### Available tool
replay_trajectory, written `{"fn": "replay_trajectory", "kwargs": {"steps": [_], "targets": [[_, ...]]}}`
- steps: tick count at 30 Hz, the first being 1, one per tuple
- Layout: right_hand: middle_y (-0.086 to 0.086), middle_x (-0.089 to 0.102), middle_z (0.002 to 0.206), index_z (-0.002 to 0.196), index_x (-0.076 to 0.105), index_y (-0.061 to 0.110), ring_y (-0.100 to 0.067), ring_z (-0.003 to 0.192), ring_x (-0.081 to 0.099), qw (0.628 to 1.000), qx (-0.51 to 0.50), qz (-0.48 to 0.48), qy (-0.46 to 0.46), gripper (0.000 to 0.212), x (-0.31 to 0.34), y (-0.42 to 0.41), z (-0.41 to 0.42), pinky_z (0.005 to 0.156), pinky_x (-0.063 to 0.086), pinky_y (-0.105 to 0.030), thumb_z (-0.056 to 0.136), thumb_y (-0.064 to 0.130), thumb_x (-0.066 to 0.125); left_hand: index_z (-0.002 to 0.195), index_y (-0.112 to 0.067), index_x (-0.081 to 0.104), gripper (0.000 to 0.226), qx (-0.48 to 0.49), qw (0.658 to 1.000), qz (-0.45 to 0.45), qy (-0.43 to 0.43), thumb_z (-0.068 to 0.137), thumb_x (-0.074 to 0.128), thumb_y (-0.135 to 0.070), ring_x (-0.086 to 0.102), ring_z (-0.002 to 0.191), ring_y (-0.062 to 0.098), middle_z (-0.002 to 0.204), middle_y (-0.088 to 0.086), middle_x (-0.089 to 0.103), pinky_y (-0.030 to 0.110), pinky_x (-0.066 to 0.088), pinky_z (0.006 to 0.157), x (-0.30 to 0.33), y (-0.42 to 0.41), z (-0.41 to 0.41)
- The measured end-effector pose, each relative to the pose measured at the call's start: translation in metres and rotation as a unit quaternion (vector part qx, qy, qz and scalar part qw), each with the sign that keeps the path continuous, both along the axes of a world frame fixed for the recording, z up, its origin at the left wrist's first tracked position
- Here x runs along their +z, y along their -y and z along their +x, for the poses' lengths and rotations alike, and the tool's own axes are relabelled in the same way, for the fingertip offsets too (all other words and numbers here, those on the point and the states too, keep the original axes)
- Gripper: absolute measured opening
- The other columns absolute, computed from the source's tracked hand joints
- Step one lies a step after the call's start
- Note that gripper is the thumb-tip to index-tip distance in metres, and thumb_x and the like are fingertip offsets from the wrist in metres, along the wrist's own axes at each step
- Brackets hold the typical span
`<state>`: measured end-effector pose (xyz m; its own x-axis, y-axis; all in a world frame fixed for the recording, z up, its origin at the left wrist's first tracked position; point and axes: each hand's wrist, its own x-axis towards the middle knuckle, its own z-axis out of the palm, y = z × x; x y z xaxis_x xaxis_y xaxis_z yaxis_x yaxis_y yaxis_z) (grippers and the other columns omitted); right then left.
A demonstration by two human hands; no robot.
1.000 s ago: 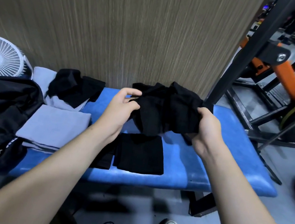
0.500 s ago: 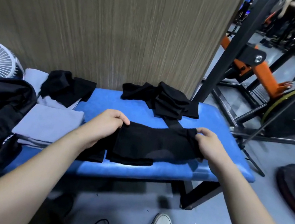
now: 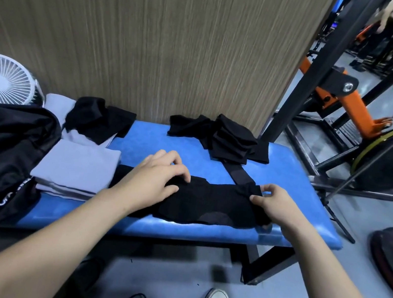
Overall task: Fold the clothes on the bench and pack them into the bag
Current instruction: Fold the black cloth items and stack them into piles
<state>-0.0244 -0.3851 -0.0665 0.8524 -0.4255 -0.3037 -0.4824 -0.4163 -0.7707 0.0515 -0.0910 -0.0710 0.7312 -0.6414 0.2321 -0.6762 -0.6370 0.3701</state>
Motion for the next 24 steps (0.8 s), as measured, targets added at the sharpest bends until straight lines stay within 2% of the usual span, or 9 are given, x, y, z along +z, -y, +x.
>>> {"fn": "replay_trajectory", "kwargs": {"steps": [2,5,9,15,19,24], "targets": [[-0.018,0.067,0.080,0.107,0.060,0.001,-0.023,0.047,0.059,1.000,-0.007,-0.008,0.002,0.019,0.001,0.001,0.001,0.035,0.042,-0.027,0.093,0.012,0.065,0.099,-0.038,0.064,0.013,-0.026,0.999,0.016,0.017,0.092,0.062,-0.028,0.043,0.092,0.005,0.095,-0.015,0.048,0.027,0.035,0.093,0.004,-0.002,-0.001],[-0.017,0.062,0.074,0.096,0.059,-0.004,-0.020,0.035,0.053,1.000,-0.016,-0.002,0.007,0.014,0.005,0.003,0.001,0.035,0.043,-0.027,0.093,0.009,0.063,0.104,-0.039,0.065,0.013,-0.025,0.999,0.047,-0.001,0.092,0.060,-0.042,0.045,0.097,0.004,0.100,-0.016,0.050,0.027,0.032,0.098,0.004,-0.011,-0.001],[-0.017,0.061,0.081,0.094,0.058,0.003,-0.026,0.047,0.057,0.995,-0.035,0.087,0.037,0.009,0.015,0.000,0.002,0.040,0.047,-0.032,0.093,0.011,0.061,0.116,-0.039,0.061,0.033,-0.022,0.996,0.079,-0.034,0.086,0.066,-0.051,0.045,0.104,0.005,0.113,-0.020,0.051,0.028,0.030,0.101,0.001,-0.022,0.003],[-0.013,0.061,0.075,0.089,0.057,0.005,-0.024,0.058,0.062,0.971,0.016,0.212,0.112,0.009,0.040,-0.033,0.007,0.046,0.052,-0.033,0.095,0.010,0.061,0.114,-0.035,0.058,0.033,-0.009,0.997,0.060,-0.047,0.086,0.067,-0.049,0.045,0.107,0.008,0.116,-0.019,0.048,0.027,0.035,0.100,-0.006,-0.027,0.003],[-0.014,0.057,0.076,0.098,0.058,0.005,-0.028,0.062,0.060,0.960,0.091,0.232,0.126,0.009,0.048,-0.073,0.012,0.052,0.056,-0.037,0.093,0.008,0.065,0.121,-0.031,0.056,0.040,-0.007,0.996,0.035,-0.077,0.086,0.069,-0.046,0.044,0.113,0.006,0.118,-0.018,0.047,0.026,0.039,0.098,-0.009,-0.026,0.003],[-0.010,0.054,0.069,0.108,0.054,-0.001,-0.025,0.049,0.058,0.966,0.141,0.190,0.103,0.024,0.037,-0.115,0.024,0.054,0.061,-0.042,0.091,0.006,0.068,0.133,-0.029,0.047,0.060,0.006,0.995,0.002,-0.102,0.081,0.074,-0.044,0.045,0.122,0.006,0.124,-0.015,0.052,0.025,0.040,0.100,-0.012,-0.025,0.006]]}}
